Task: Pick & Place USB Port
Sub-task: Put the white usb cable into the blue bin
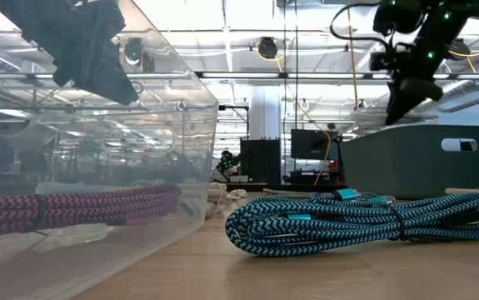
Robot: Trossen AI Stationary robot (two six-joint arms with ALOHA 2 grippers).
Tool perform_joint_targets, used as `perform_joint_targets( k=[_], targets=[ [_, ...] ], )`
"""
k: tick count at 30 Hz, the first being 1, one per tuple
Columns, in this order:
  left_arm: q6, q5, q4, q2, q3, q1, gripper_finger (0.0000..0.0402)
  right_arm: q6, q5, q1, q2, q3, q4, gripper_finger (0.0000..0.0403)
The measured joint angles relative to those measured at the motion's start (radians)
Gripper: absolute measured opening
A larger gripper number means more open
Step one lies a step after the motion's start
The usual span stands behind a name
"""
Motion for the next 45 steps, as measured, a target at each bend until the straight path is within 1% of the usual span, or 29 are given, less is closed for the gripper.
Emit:
perform_joint_targets(
  k=[5,9,12,20,24,31,41,45],
  targets=[
    [0.006,0.018,0.000,0.000,0.000,0.000,0.0131,-0.005,-0.017,-0.032,-0.001,-0.049,-0.027,0.0037],
    [0.006,0.018,0.000,0.000,0.000,0.000,0.0131,-0.004,-0.100,-0.042,-0.001,-0.062,-0.061,0.0040],
    [0.006,0.019,0.000,0.000,0.000,0.000,0.0131,0.015,-0.143,-0.042,-0.001,-0.063,-0.102,0.0041],
    [0.006,0.020,0.000,0.000,0.000,0.000,0.0131,0.095,-0.149,-0.042,-0.029,-0.063,-0.172,0.0037],
    [0.006,0.019,0.000,0.000,0.000,0.000,0.0131,0.096,-0.193,-0.042,-0.059,-0.063,-0.185,0.0041],
    [0.005,0.019,0.000,0.000,0.000,0.000,0.0131,0.091,-0.224,-0.042,-0.098,-0.063,-0.208,0.0038],
    [0.004,0.019,0.001,0.000,0.000,0.000,0.0131,0.085,-0.272,-0.042,-0.102,-0.063,-0.227,0.0040],
    [0.004,0.020,0.001,0.000,0.000,0.000,0.0131,0.083,-0.273,-0.042,-0.102,-0.063,-0.227,0.0042]
  ],
)
